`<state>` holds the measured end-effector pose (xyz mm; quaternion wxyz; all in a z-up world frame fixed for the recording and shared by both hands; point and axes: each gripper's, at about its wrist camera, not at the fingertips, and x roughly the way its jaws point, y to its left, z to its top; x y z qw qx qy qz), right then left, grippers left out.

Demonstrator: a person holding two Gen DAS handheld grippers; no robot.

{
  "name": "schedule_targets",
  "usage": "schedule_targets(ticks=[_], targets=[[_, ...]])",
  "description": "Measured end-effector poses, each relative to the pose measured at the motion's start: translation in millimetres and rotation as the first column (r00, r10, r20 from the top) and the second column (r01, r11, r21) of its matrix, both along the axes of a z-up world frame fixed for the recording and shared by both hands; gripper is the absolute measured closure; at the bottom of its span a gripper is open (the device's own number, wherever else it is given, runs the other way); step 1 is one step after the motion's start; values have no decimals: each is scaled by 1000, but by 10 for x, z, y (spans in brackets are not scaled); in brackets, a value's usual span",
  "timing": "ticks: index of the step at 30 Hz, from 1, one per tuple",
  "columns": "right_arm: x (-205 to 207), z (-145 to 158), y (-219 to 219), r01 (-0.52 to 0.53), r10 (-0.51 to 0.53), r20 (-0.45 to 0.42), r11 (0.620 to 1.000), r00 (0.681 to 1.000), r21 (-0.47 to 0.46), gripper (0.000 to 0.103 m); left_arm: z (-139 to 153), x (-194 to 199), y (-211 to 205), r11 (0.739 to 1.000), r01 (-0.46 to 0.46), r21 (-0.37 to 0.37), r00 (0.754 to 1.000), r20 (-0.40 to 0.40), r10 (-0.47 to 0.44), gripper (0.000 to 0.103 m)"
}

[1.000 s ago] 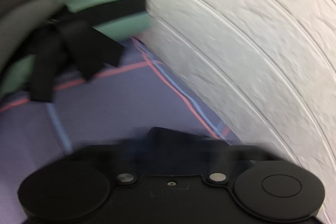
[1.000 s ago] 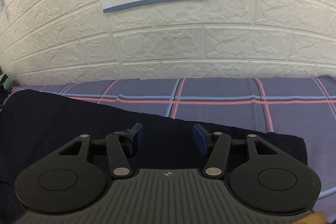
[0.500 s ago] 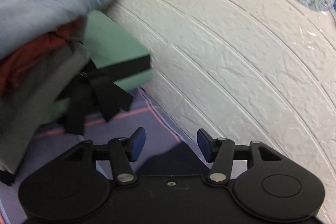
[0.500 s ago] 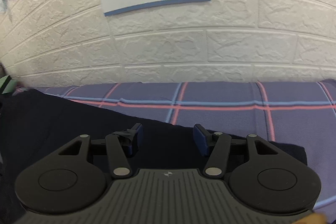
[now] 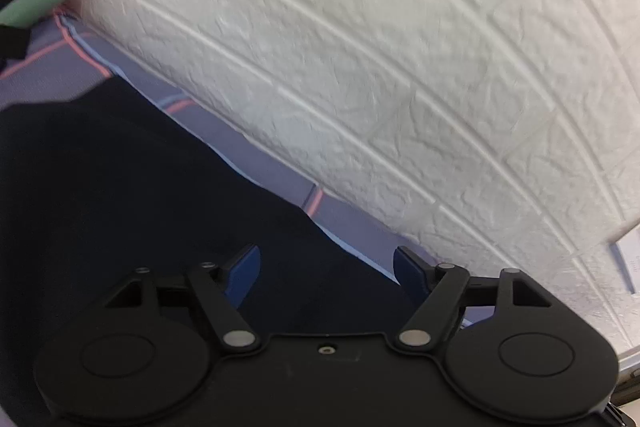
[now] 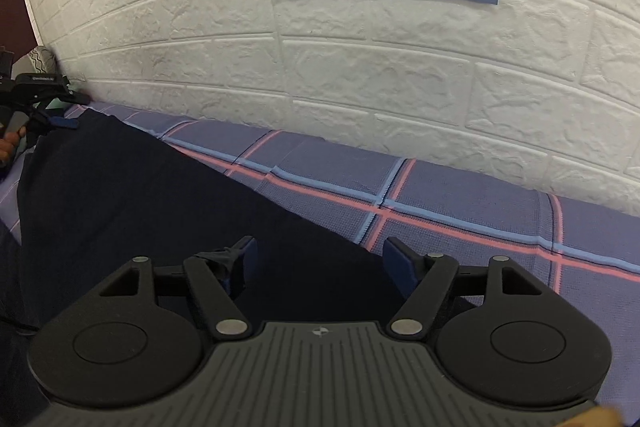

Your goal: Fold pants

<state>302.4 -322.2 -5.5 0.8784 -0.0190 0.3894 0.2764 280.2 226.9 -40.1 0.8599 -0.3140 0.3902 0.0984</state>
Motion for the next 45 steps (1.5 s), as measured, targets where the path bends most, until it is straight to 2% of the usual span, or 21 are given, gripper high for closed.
schedule_targets(ticks=[3, 5, 10, 15, 16, 18, 20, 21, 22, 24, 25, 26, 27, 29, 34, 39, 42, 45], targets=[[58, -43, 11, 3, -3, -6, 1000, 1000, 3, 0, -187, 197, 5, 995, -100, -21, 992, -75, 98, 0], [78, -78, 7, 5, -5, -8, 1000, 1000, 7, 0, -256, 285, 25, 987, -163, -5, 983, -89, 162, 0], [140, -173, -14, 4, -4, -11, 1000, 1000, 4, 0, -319, 557, 32, 960, -238, 146, 958, -127, 257, 0], [205, -277, -18, -6, 6, -8, 1000, 1000, -22, 0, -404, 727, -73, 942, -159, 297, 964, -158, 213, 0], [220, -301, -23, -3, 3, -9, 1000, 1000, -24, 0, -422, 733, -120, 930, -142, 339, 965, -162, 207, 0], [254, -357, -45, 5, -5, -26, 1000, 1000, -15, 0, -438, 727, -226, 887, -106, 450, 970, -149, 192, 0], [250, -385, -54, -3, 3, -29, 1000, 1000, 1, 0, -435, 682, -207, 897, -84, 434, 978, -134, 157, 0], [239, -385, -54, -8, 8, -23, 1000, 1000, 6, 13, -431, 663, -173, 903, -83, 421, 979, -136, 153, 0], [234, -385, -54, -15, 16, -23, 1000, 1000, 8, 20, -420, 639, -138, 910, -82, 406, 980, -134, 148, 0], [227, -379, -54, -27, 27, -24, 1000, 999, 4, 43, -402, 605, -68, 927, -92, 364, 982, -120, 145, 0], [224, -376, -52, -39, 39, -27, 999, 999, -1, 51, -386, 570, -36, 934, -99, 343, 983, -111, 145, 0], [220, -373, -49, -51, 50, -31, 999, 998, -9, 70, -375, 570, 6, 941, -107, 322, 984, -102, 146, 0], [218, -368, -47, -62, 62, -37, 998, 997, -15, 84, -353, 547, 52, 947, -123, 296, 984, -90, 156, 0], [209, -326, -49, -60, 60, -34, 998, 998, -11, 92, -269, 520, 93, 957, -163, 240, 981, -62, 183, 0], [132, -51, -64, -1, 1, 43, 1000, 999, 7, 94, 81, 405, 213, 967, -216, 134, 976, 42, 212, 0], [-83, 325, -90, 43, -46, 133, 999, 990, 22, 95, 564, 79, 255, 970, -238, 40, 959, 166, 228, 0], [-330, 567, -181, 30, -35, 200, 999, 979, 29, 95, 830, -260, 283, 978, -211, -4, 949, 238, 206, 0], [-683, 803, -285, 6, -17, 256, 999, 967, 44, 95, 1078, -774, 279, 985, -168, -34, 935, 312, 170, 0]])
